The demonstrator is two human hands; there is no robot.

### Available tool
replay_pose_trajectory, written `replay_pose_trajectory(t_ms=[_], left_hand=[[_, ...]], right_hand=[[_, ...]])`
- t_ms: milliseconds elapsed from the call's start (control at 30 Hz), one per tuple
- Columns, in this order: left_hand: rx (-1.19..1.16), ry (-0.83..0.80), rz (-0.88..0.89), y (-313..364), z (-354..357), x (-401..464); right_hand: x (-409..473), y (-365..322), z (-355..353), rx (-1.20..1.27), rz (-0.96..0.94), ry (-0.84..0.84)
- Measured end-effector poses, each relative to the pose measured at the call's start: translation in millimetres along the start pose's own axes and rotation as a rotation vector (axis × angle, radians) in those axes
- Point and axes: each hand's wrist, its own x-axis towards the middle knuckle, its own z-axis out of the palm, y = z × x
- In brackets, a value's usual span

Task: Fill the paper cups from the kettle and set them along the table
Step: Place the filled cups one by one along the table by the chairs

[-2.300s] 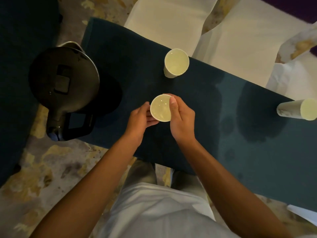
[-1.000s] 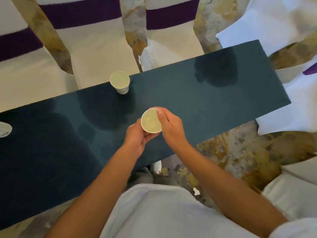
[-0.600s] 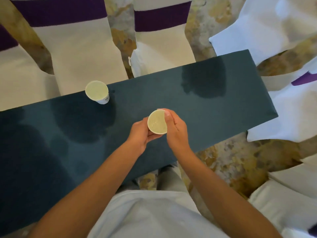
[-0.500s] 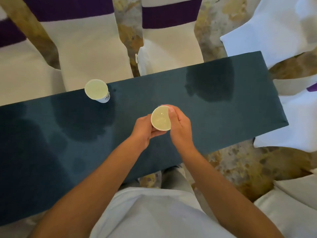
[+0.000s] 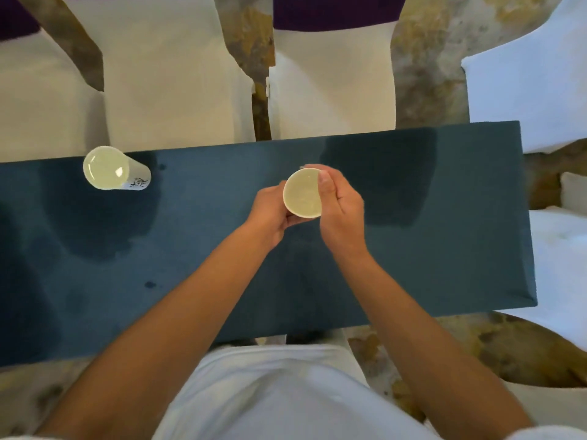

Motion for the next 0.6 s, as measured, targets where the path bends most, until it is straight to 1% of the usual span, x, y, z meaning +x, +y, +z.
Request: replay_pose_trajectory(t_ms=[300, 433, 600], left_hand=[[0.03, -0.03, -0.055, 8, 74, 47], [0.059, -0.062, -0.068, 16, 97, 62], [0.116, -0.048, -0.063, 23, 116, 70]], right_hand=[[65, 29, -58, -0.03, -0.001, 0.057], [88, 38, -78, -0.053, 0.005, 0.085], [110, 44, -95, -0.069, -0.001, 0.108]])
